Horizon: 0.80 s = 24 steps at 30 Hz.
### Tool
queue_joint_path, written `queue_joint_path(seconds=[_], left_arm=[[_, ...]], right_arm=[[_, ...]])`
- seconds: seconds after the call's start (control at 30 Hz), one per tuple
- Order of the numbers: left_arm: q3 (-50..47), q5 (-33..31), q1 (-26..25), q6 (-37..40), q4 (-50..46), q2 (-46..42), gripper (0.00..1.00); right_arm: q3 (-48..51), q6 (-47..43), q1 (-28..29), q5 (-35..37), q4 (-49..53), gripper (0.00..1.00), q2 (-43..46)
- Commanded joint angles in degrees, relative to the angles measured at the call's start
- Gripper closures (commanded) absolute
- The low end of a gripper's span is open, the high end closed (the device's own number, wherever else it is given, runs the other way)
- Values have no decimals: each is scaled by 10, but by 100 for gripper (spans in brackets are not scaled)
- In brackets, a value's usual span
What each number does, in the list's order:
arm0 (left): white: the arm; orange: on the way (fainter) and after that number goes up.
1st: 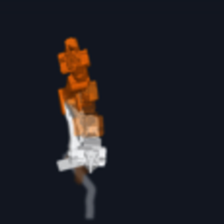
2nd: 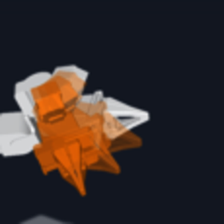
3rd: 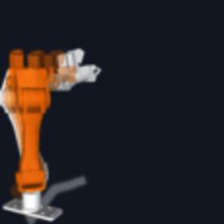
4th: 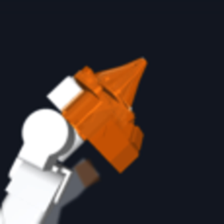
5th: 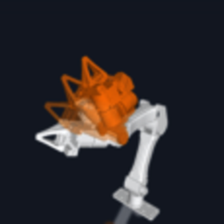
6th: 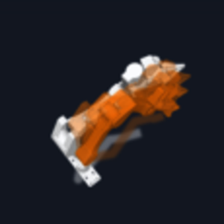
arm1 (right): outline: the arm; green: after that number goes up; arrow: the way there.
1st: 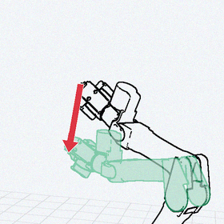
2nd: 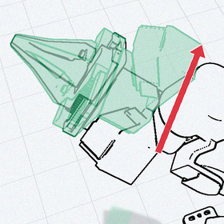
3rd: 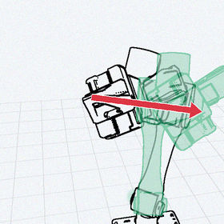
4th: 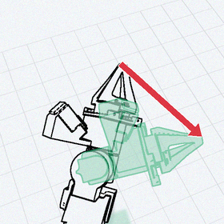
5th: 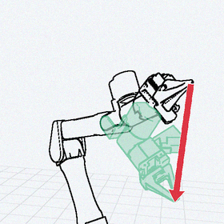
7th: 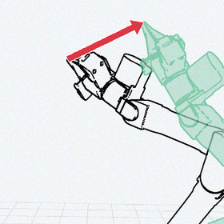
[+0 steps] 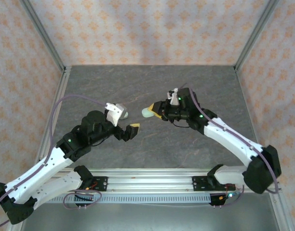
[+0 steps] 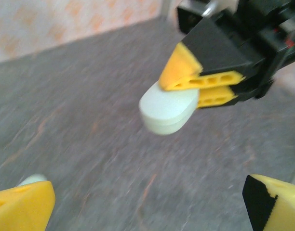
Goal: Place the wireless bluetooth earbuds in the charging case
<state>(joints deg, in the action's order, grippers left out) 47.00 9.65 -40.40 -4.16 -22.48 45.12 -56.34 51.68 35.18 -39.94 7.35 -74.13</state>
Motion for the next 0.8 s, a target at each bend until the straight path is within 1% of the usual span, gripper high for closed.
queue_joint_path(seconds=[0.0, 0.2, 0.3, 0.4, 0.6, 0.7, 0.77], left_arm=[[-12, -107, -2, -39, -93, -20, 0], [-89, -182, 0, -105, -95, -95, 0], [-123, -210, 1, -126, -90, -132, 0], [-145, -241, 1, -143, -93, -159, 0], [-169, -289, 2, -159, -113, -204, 0], [-181, -308, 2, -163, -116, -224, 0], [-187, -319, 3, -170, -114, -234, 0]], right_arm=[[-28, -56, -2, -7, 2, 84, -58], [-35, -115, -10, 2, -4, 83, -178], [-52, -124, -13, -6, -12, 84, -240], [-68, -116, -12, -30, -33, 84, -293], [-82, -105, 6, -45, -73, 84, -346], [-91, -99, 29, -37, -86, 84, -361], [-92, -83, 51, -35, -113, 84, -370]])
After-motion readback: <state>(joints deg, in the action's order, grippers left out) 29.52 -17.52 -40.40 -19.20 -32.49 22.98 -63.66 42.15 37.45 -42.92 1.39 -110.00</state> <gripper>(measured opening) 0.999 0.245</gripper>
